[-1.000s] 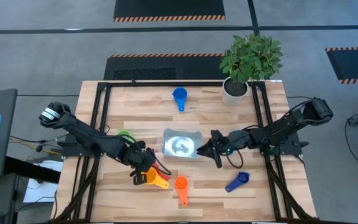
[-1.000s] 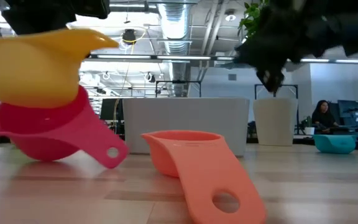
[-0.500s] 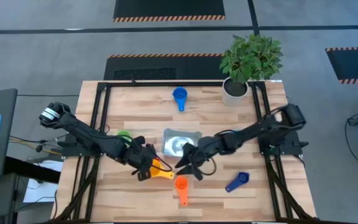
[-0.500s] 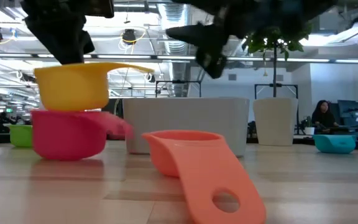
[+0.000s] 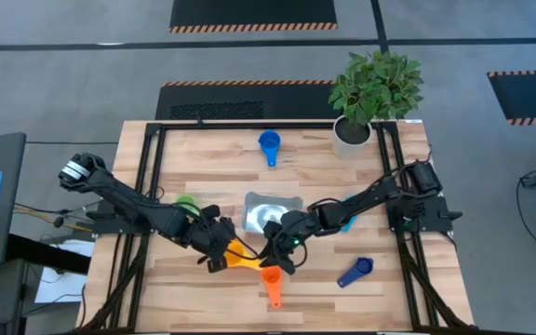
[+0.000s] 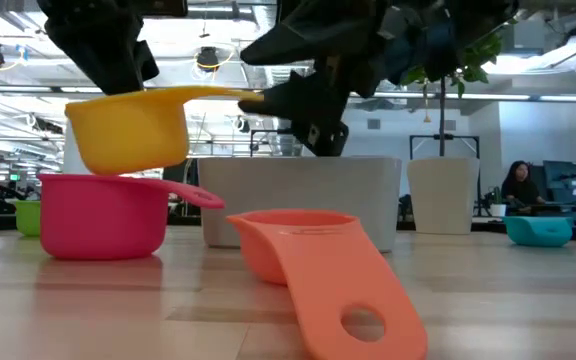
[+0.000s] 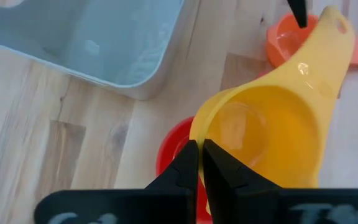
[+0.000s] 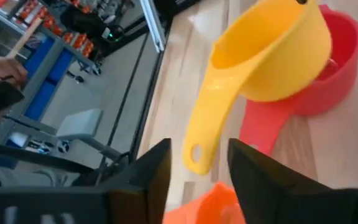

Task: Nest measuring cups in basket
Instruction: Remove the yellow measuring cup from the red measuring cup

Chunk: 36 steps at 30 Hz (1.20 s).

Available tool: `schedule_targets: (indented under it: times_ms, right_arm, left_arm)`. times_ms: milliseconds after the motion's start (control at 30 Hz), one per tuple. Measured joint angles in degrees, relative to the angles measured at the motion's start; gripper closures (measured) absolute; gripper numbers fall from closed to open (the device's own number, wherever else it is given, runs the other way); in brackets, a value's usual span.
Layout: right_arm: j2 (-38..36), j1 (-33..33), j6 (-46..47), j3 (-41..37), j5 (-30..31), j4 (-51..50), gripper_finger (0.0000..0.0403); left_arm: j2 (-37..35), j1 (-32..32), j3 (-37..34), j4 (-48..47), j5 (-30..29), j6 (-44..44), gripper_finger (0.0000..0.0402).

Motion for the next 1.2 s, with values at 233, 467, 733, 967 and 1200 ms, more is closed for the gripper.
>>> schedule_targets:
  times_ms: [233,467,733,967,1200]
  right_arm:
    - [-0.2,0.1,-0.5,0.1,-0.2,-0.7,0.0325]
    - [-0.4,0.0,-2.6,0.0,-0.1,-2.4,0.0390]
    - [-2.6,-1.5,-3.1,0.0,2.0,-1.8,0.0380]
    - [-10.9,-3.0,-4.0,-5.7,7.2,-0.8,0.0393]
    - [-24.5,-2.9,-3.3,-17.1,16.1,-1.6,0.0388]
  left_arm:
    - [0.0,0.2,0.0,4.5,-2.5,1.5,0.0401]
    - [0.0,0.3,0.0,4.4,-1.6,2.0,0.0399]
    - [-0.1,0.3,0.1,-1.3,-2.0,-1.5,0.0353]
    - [0.0,0.2,0.0,-6.7,-2.7,-3.8,0.0329]
    - [0.3,0.2,0.0,-5.9,-5.5,-4.1,0.0328]
